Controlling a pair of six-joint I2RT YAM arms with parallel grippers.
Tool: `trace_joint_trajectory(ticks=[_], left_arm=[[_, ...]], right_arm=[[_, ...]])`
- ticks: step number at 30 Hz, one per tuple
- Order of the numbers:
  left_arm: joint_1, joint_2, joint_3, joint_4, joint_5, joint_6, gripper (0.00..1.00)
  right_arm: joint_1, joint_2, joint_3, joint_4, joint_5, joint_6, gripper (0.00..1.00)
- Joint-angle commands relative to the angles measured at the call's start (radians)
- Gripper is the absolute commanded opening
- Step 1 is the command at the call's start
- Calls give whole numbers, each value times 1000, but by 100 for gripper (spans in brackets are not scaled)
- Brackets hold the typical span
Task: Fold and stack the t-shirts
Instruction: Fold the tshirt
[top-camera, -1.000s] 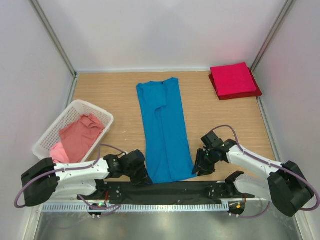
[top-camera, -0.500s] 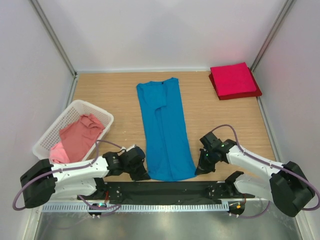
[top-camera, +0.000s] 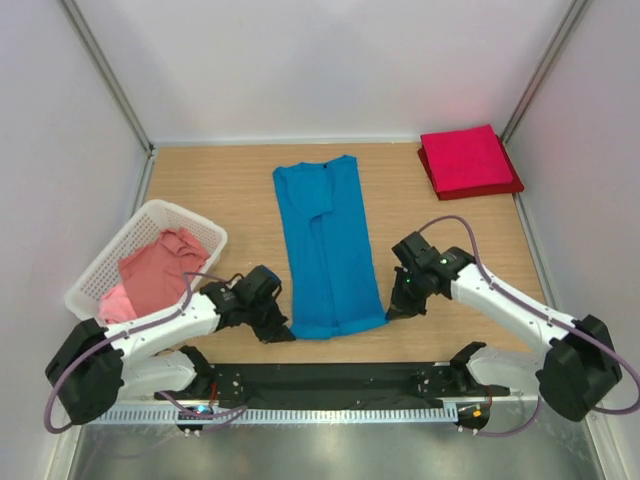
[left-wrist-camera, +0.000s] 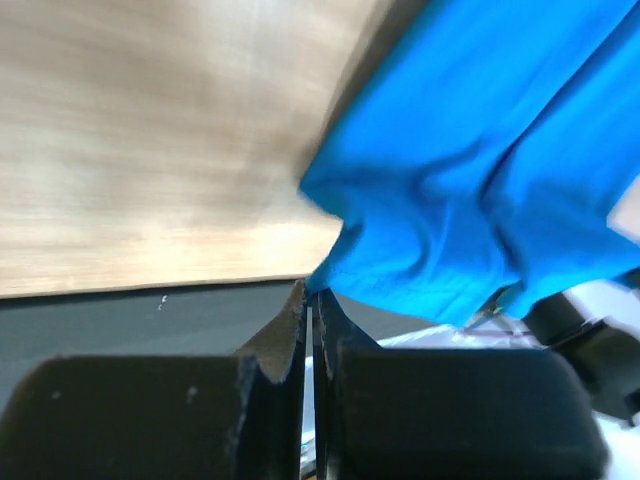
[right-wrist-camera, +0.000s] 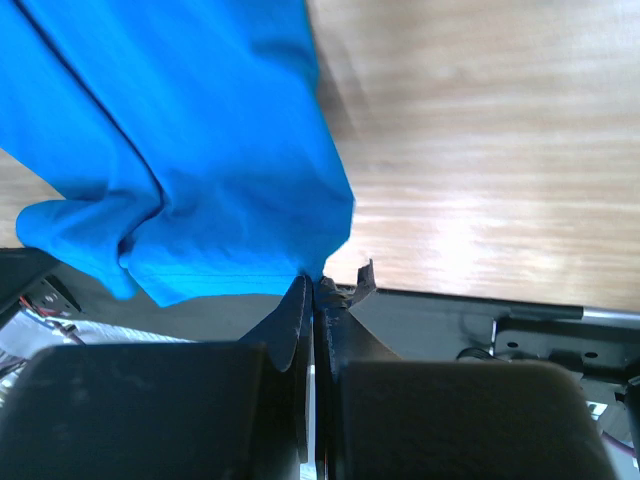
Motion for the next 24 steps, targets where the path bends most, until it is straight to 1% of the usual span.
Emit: trace_joint_trajectory(ticks=[1,2,3,4,5,6,7,8,9,10,11,12,13,14,15,16,17,18,20,24], left_arm=[[118,86,109,-51,95,154,0],[143,125,142,-67,105,186,0],[178,159,218,-81,120,253,0],[190,227,260,-114,120,278,0],[198,258,300,-130,115,304,0],[215,288,347,-143,109,326,0],[224,356,434,-194,80,366,0],[236,386,485,-225,62,380,0],[262,421,527,-257,50,392,0],[278,444,564,-303,42,401,0],[290,490,641,-315,31,416,0],[310,510,677,-324,13,426,0],[324,533,720,-355,-13,435,0],[336,591,790,-370,-12,456,0],[362,619,835,-393,-3,469,0],[373,650,873,-438,3,481,0],[388,694,944,-456,-12,507,0],[394,714,970,-479,-26,516,0],[423,743,1006,-476,-35,529,0],[476,834,1070,-441,29,548,0]], right_arm=[[3,91,115,-12,50,-48,1],[3,161,139,-15,56,-61,1],[3,196,194,-23,59,-97,1],[1,233,225,-27,62,-114,1],[0,313,257,-35,71,-137,1],[-5,351,291,-52,96,-160,1],[-13,399,361,-64,110,-203,1],[-29,475,397,-73,116,-223,1],[-40,520,473,-99,111,-243,1],[-51,554,513,-113,105,-281,1],[-71,583,555,-121,102,-300,1],[-80,647,595,-130,98,-318,1],[-94,675,673,-139,91,-335,1],[-127,712,713,-155,82,-355,1],[-144,764,791,-191,73,-363,1],[-157,784,825,-207,56,-371,1],[-184,798,856,-219,50,-383,1],[-195,824,909,-218,45,-388,1],[-215,858,960,-222,19,-409,1],[-253,967,1118,-259,-11,-446,1]])
